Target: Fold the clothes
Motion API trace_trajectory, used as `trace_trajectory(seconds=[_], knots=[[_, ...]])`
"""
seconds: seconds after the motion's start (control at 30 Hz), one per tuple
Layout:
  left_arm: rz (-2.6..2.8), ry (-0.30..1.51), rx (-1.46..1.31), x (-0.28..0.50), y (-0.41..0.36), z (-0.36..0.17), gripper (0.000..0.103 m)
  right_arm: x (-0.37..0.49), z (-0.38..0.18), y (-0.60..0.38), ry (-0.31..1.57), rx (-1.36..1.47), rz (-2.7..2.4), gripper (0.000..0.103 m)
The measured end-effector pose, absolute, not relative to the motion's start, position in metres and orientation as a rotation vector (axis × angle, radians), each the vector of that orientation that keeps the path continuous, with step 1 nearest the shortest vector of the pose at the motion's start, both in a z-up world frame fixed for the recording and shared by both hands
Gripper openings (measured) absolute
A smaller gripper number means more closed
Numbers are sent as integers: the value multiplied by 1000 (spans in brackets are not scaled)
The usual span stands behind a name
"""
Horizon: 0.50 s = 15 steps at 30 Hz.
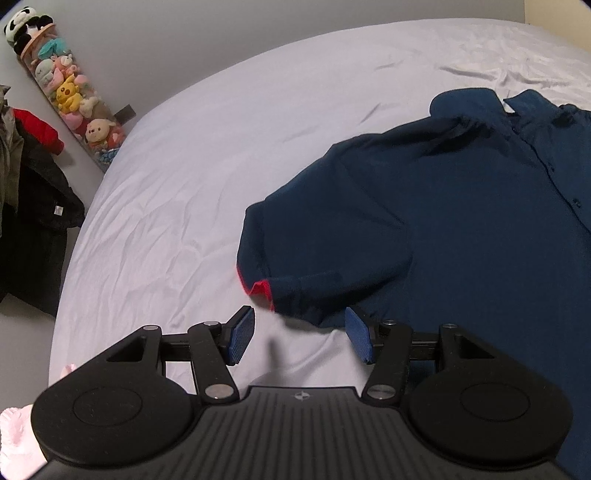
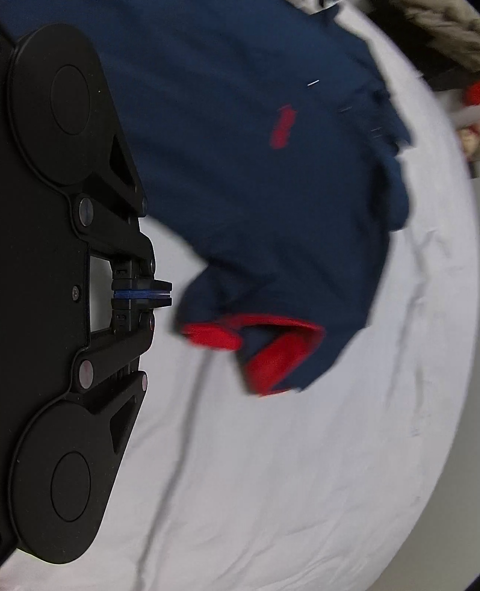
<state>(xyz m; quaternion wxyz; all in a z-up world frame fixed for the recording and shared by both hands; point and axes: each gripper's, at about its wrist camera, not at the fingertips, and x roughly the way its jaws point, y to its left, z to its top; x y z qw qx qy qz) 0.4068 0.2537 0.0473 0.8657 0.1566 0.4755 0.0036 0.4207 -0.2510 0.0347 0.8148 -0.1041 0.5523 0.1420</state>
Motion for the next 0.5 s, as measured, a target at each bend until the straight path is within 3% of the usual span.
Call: trace_trajectory(seconds=[0.13,0.17,0.23,0.5], knots=[[6,1010,337,404,259,46,53,415,44,-258,1125,-174,304,2],[7,1012,340,403,260,46,53,414,48,-259,1103,-176,304,5],[5,1012,335,402,261,45,53,417,56,-259,1067,-191,272,22],[-12,1007,353,404,258,35,53,467,65,-305,1003,216,-23,24]])
